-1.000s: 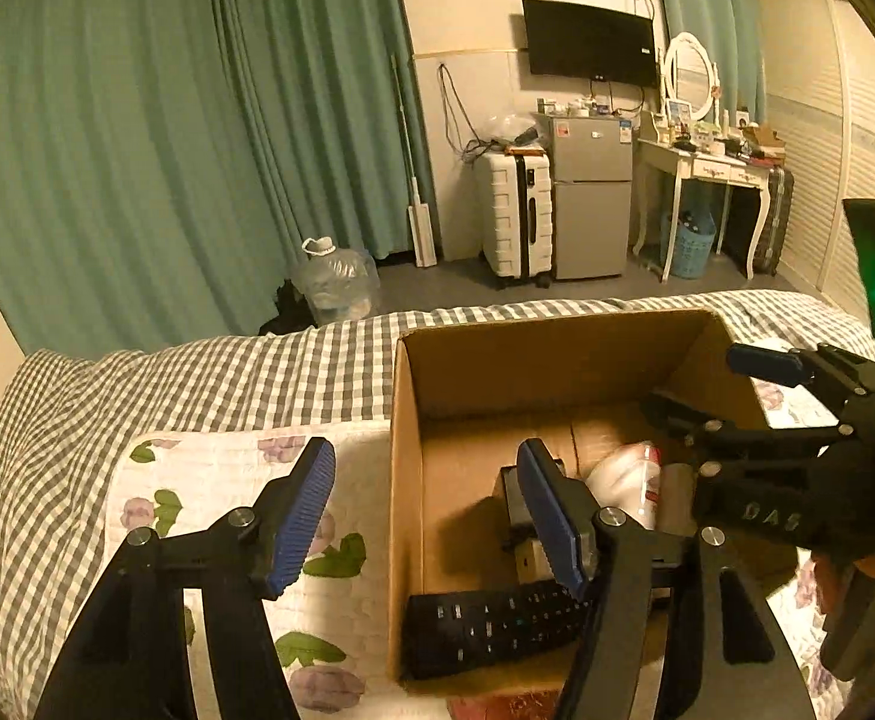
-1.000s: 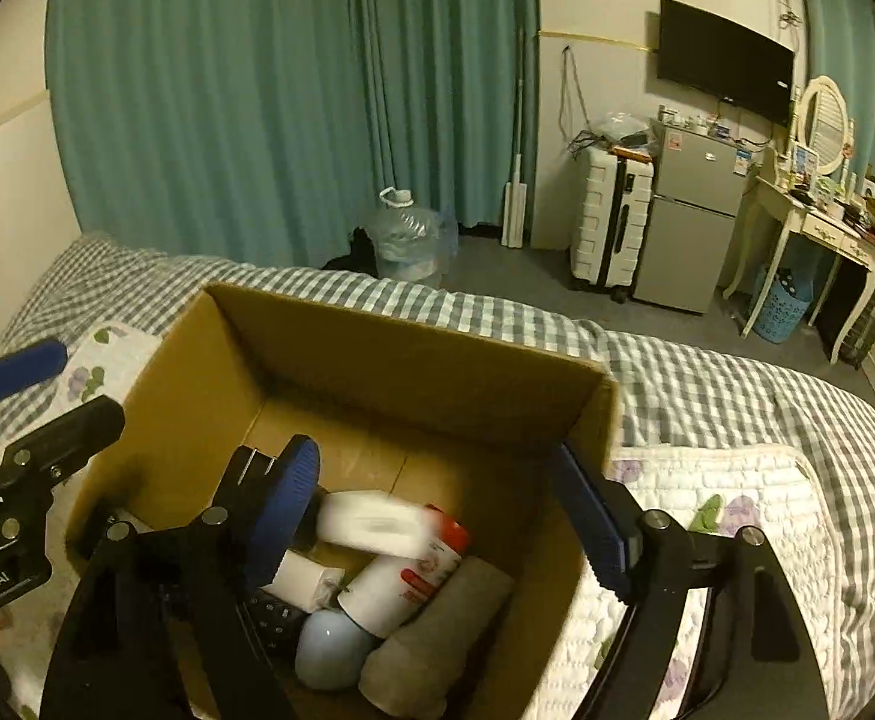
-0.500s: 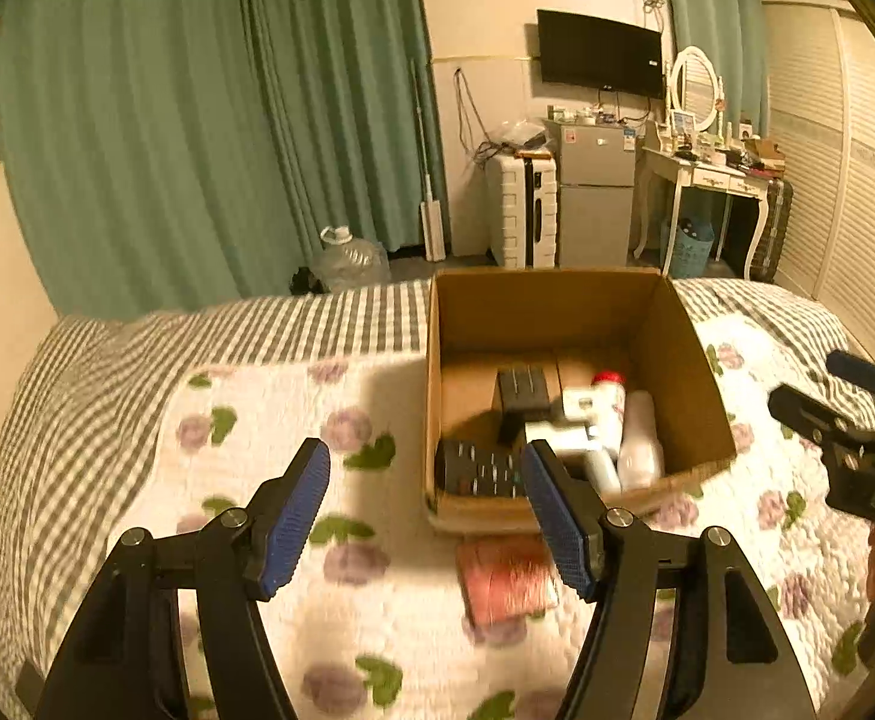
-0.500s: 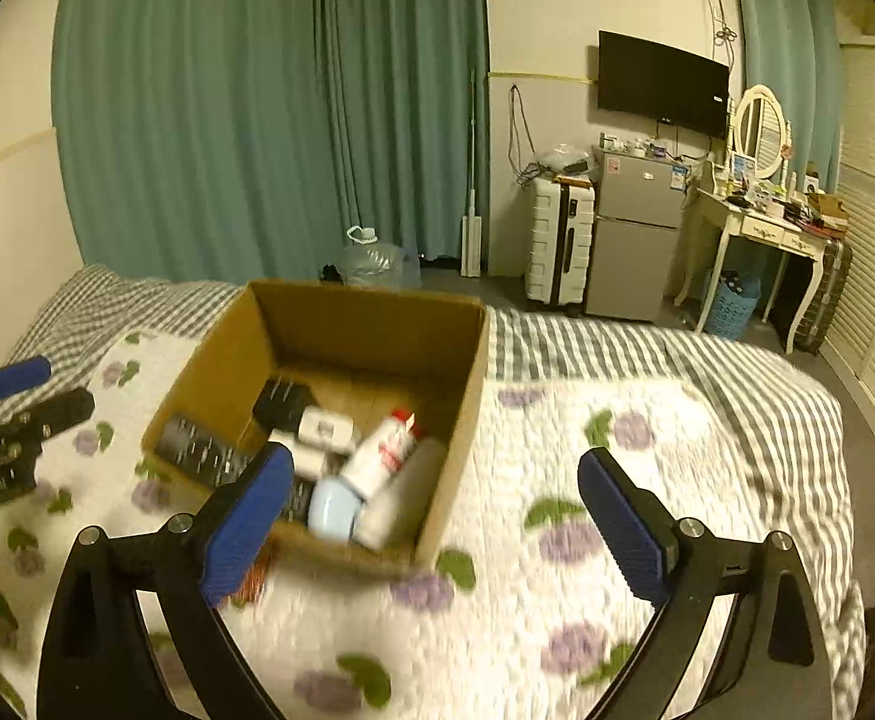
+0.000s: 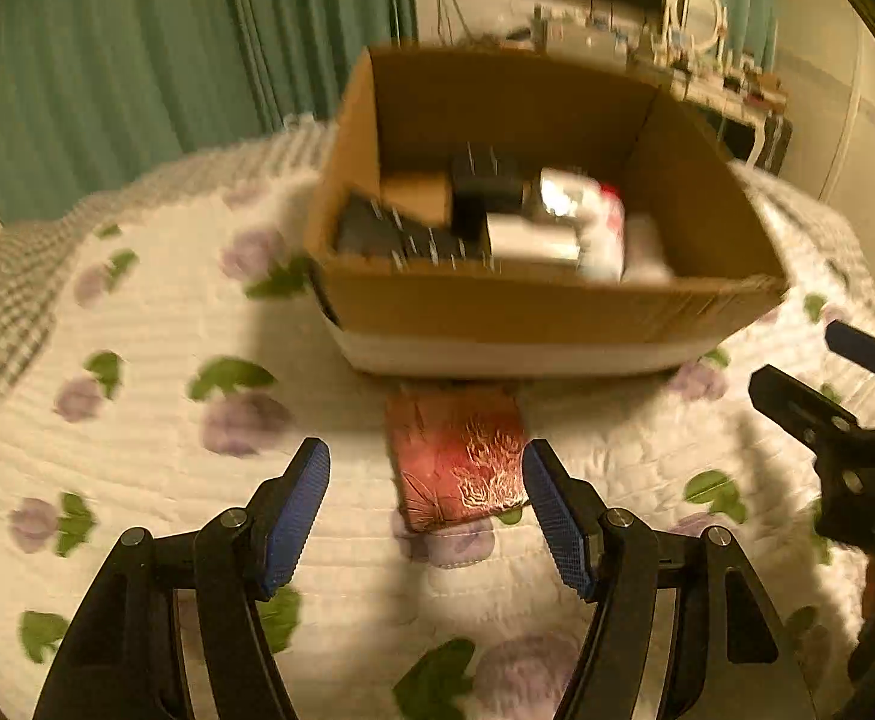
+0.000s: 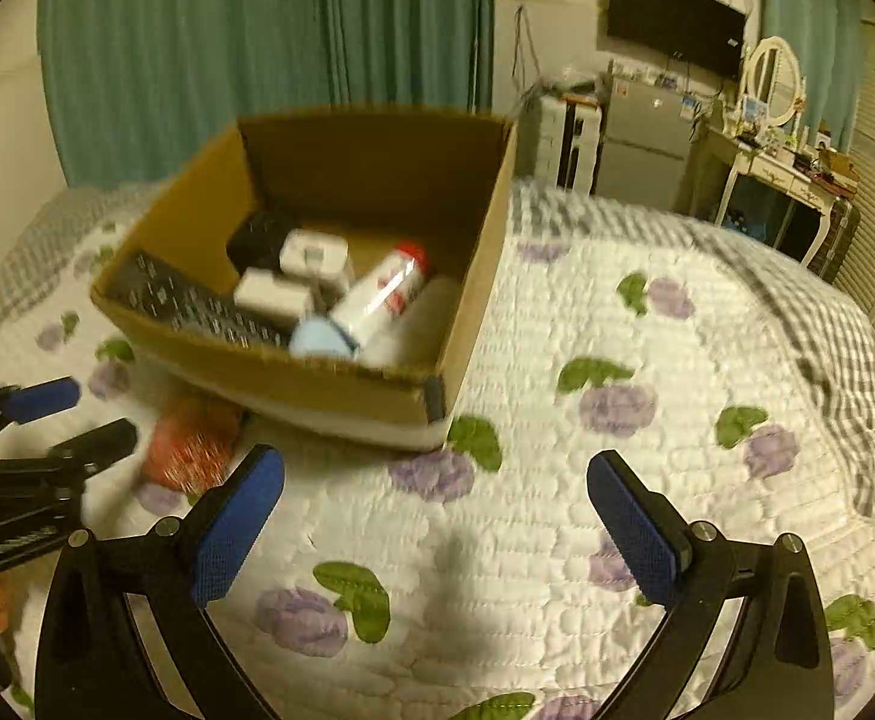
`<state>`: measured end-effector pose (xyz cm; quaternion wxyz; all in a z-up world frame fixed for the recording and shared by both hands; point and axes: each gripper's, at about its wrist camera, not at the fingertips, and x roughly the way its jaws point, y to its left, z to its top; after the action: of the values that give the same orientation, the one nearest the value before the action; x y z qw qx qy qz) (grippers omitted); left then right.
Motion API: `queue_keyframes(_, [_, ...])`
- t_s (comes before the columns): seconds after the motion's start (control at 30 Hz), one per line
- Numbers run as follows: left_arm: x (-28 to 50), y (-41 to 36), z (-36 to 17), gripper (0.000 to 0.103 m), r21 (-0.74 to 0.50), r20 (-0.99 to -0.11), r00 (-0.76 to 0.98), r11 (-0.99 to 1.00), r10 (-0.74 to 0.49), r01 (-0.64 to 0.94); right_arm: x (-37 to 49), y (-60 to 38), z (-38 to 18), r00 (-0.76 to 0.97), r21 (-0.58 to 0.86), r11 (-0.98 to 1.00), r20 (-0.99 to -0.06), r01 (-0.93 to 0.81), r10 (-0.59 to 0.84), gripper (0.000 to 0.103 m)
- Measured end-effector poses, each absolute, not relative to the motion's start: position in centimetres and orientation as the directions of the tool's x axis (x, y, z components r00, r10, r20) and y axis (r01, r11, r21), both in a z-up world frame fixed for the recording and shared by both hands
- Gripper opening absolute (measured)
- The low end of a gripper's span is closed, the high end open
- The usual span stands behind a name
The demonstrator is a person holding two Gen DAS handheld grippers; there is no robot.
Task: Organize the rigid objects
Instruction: 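Grasp the red patterned card with the left gripper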
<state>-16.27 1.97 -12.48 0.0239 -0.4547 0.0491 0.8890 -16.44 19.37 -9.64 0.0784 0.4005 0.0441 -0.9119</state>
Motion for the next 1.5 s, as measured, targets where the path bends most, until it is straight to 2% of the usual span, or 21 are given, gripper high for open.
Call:
queue_keyframes(0.3, [-18.7, 3.0, -16.1, 0.07, 0.004, -0.882, -0.469, -0.995, 0.041, -0.095, -17.5, 18.6, -11.2, -0.621, -0.016, -0.98, -0.775, 0.2, -0.114, 0.101])
queue_keyframes(0.43, [-19.2, 4.1, -17.2, 0.076, 0.05, -0.894, -0.448, -0.994, -0.003, -0.093, -17.5, 18.8, -11.2, -0.623, -0.012, -0.982, -0.775, 0.187, -0.109, 0.101])
queue_keyframes(0.57, [-19.2, 5.3, -17.9, 0.077, 0.121, -0.892, -0.447, -0.988, -0.068, -0.092, -17.6, 18.9, -11.4, -0.622, -0.015, -0.984, -0.776, 0.176, -0.099, 0.101])
queue_keyframes(0.83, [-16.6, 4.7, -16.3, 0.072, 0.06, -0.87, -0.493, -0.994, -0.006, -0.093, -17.5, 19.4, -11.1, -0.63, -0.006, -0.986, -0.77, 0.169, -0.103, 0.101])
queue_keyframes(1.4, [-8.5, 5.9, -11.7, 0.067, 0.021, -0.849, -0.525, -0.987, 0.067, -0.16, -15.5, 20.4, -8.2, -0.694, 0.035, -0.991, -0.71, 0.131, -0.116, 0.102])
queue_keyframes(1.43, [-9.3, 4.6, -11.6, 0.065, 0.02, -0.848, -0.526, -0.987, 0.068, -0.161, -15.4, 20.4, -8.2, -0.695, 0.036, -0.991, -0.71, 0.129, -0.116, 0.102])
queue_keyframes(1.47, [-8.8, 4.5, -11.1, 0.024, 0.035, -0.842, -0.537, -0.988, 0.054, -0.153, -15.3, 20.4, -8.1, -0.694, 0.037, -0.991, -0.71, 0.13, -0.117, 0.101])
queue_keyframes(1.5, [-8.6, 4.3, -10.7, 0.023, 0.032, -0.844, -0.533, -0.987, 0.056, -0.154, -15.2, 20.4, -8.0, -0.695, 0.037, -0.991, -0.71, 0.13, -0.118, 0.101])
